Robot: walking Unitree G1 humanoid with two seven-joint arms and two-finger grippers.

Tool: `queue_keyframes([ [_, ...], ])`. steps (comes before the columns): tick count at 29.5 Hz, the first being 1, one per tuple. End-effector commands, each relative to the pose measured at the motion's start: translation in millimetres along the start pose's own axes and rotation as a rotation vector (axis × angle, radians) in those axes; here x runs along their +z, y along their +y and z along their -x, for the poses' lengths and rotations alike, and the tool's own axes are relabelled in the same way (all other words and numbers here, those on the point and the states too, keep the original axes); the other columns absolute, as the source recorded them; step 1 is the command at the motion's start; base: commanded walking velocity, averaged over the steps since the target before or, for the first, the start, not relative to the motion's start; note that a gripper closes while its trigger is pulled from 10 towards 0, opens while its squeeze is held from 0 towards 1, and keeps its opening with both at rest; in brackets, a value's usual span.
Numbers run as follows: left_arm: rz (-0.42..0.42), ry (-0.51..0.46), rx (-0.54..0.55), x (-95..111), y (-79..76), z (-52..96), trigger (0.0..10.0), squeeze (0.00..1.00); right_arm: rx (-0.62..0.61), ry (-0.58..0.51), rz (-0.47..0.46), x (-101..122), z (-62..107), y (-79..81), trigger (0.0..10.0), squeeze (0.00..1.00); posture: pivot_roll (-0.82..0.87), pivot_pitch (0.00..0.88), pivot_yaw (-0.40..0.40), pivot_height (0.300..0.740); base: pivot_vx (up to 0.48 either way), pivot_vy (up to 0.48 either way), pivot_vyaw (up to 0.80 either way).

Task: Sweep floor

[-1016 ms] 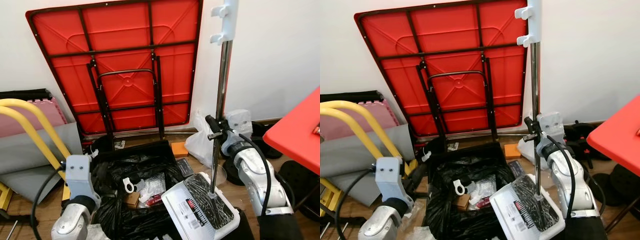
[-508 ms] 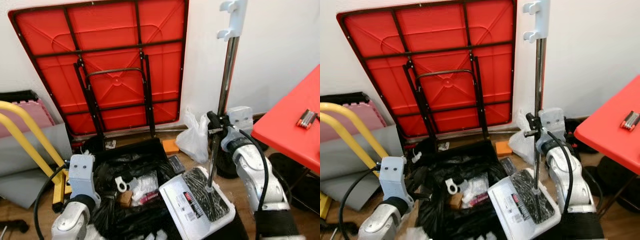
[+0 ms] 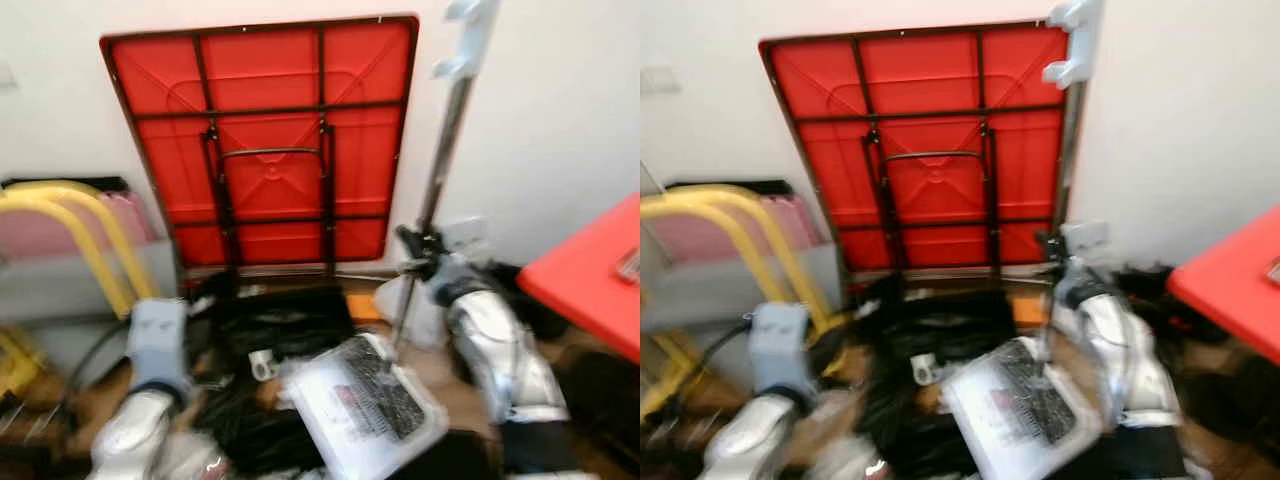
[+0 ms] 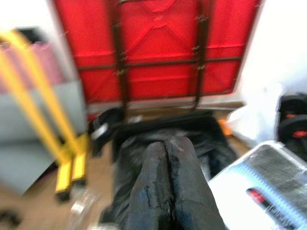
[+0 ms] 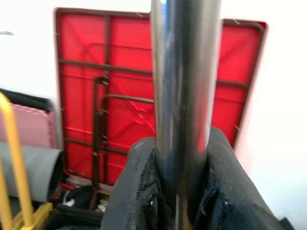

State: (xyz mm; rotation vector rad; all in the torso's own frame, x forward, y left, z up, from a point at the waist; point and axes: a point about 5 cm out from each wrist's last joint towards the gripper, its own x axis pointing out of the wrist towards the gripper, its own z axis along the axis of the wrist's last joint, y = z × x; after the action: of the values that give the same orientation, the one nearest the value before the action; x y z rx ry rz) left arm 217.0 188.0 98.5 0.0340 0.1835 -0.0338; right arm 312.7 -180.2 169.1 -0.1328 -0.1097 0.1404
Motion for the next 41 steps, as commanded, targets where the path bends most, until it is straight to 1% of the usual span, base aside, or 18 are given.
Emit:
queue_keyframes([
  [1,-0.017,-0.004,0.070,2.5,5.7,-2.6,10.0,0.00,0.009,-0.080,-0.014,15.6,-3.8,4.2,10.0,0.00,-0.11,0.000,0.020,0.740,0.000,0.000,0.00],
  [9,-0.021,-0.007,0.068,3.2,5.7,-2.2,10.0,0.00,0.005,-0.079,-0.015,15.7,-4.7,4.6,10.0,0.00,-0.10,0.000,0.021,0.740,0.000,0.000,0.00],
  [15,-0.019,-0.008,0.064,3.8,5.1,-2.4,10.0,0.00,-0.029,-0.063,-0.001,13.2,-5.7,1.5,10.0,0.00,-0.10,0.000,0.021,0.740,0.000,0.000,0.00],
  [37,-0.018,-0.010,0.061,4.2,3.5,-2.5,10.0,0.00,-0.050,-0.053,0.010,11.2,-6.2,0.2,10.0,0.00,-0.10,0.000,0.018,0.740,-0.265,0.000,0.00],
  [41,0.007,-0.027,0.072,6.3,5.0,-2.0,10.0,0.00,-0.052,-0.052,0.012,11.0,-6.5,0.2,10.0,0.00,-0.10,0.000,0.018,0.740,0.000,0.000,0.00],
])
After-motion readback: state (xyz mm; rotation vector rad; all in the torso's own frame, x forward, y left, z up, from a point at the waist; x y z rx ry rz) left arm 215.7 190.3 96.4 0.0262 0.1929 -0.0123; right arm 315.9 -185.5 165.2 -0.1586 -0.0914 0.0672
